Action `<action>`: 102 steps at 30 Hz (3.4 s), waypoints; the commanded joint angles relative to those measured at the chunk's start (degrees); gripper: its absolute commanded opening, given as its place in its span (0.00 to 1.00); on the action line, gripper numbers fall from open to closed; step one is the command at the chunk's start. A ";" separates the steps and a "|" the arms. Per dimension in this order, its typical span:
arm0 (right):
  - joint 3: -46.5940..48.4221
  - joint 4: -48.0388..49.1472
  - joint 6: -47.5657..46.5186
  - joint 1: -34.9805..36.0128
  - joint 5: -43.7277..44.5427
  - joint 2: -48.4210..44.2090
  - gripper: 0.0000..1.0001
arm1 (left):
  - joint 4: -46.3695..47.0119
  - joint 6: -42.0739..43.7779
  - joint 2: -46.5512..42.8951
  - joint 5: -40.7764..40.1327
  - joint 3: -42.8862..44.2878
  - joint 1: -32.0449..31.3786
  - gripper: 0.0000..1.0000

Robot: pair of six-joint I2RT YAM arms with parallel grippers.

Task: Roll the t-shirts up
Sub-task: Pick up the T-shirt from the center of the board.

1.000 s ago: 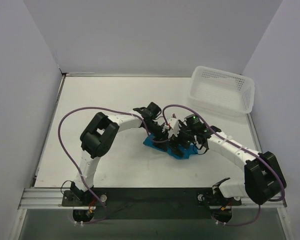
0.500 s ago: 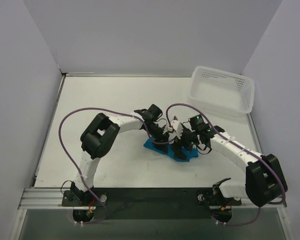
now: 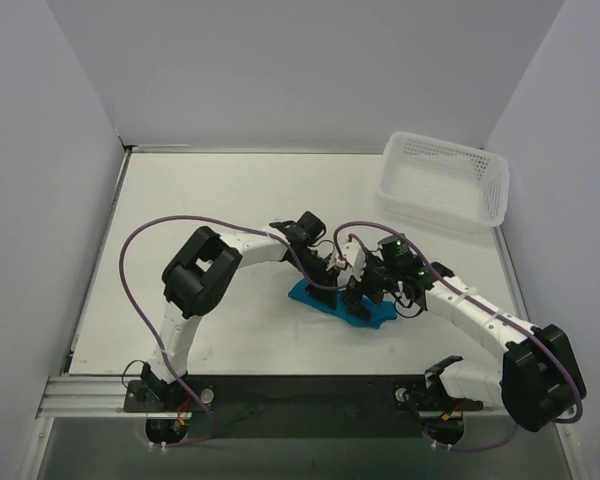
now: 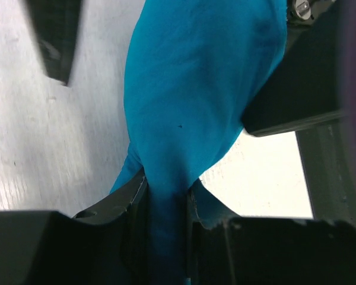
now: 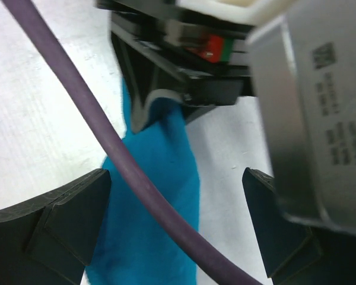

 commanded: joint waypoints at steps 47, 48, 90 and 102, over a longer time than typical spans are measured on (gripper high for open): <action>10.02 -17.98 3.61 -4.80 -3.53 4.88 1.00 | 8.15 -7.27 -10.18 -9.80 -7.20 1.05 0.97; 9.67 -17.98 3.87 -4.89 -3.35 4.09 1.00 | 7.09 -6.91 -11.06 -9.70 -7.29 1.14 0.97; 23.20 -24.48 -12.56 7.94 1.30 29.83 1.00 | 5.76 -21.94 -41.48 -13.83 -25.92 35.41 0.97; 22.32 -25.53 -12.73 9.25 3.32 34.31 0.63 | 6.37 -22.29 -46.14 -14.45 -29.08 37.44 0.97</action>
